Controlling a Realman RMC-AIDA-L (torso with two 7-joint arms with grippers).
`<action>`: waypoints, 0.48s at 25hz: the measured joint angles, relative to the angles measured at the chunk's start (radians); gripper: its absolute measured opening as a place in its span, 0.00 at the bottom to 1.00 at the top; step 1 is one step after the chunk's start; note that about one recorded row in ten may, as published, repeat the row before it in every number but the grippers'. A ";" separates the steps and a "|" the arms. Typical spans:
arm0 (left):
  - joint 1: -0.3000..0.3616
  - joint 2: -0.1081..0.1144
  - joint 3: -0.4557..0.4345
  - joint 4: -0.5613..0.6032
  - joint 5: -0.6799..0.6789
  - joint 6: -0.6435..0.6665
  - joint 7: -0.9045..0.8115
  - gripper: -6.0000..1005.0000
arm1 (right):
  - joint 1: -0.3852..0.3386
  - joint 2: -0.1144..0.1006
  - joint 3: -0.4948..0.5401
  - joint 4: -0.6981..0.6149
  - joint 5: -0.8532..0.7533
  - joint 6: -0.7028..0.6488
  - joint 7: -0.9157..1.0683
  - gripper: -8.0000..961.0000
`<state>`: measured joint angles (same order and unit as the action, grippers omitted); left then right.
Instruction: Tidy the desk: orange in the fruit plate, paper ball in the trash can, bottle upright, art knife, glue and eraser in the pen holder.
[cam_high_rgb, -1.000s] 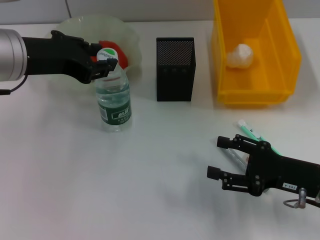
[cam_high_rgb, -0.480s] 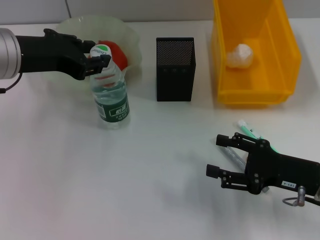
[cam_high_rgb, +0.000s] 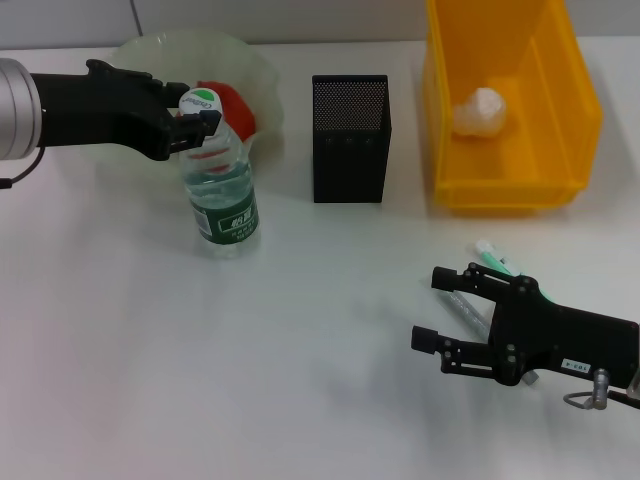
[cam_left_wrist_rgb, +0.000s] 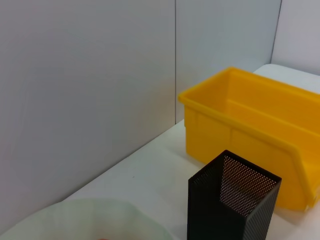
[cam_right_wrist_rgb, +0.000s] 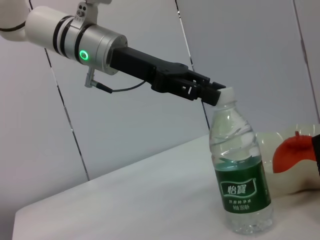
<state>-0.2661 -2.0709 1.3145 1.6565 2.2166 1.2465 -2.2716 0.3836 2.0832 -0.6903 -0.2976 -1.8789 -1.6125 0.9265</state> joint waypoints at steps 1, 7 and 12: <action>0.001 0.000 0.000 0.000 -0.004 -0.001 0.000 0.46 | 0.000 0.000 0.000 0.000 0.000 0.001 0.000 0.87; 0.020 0.000 -0.021 0.008 -0.095 -0.015 0.035 0.49 | 0.001 0.000 0.000 0.000 0.000 0.003 0.000 0.87; 0.026 0.001 -0.035 0.002 -0.136 -0.019 0.064 0.55 | 0.001 0.000 0.000 0.000 -0.001 0.005 0.000 0.87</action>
<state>-0.2402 -2.0698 1.2793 1.6583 2.0808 1.2278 -2.2076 0.3848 2.0832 -0.6903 -0.2976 -1.8804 -1.6074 0.9265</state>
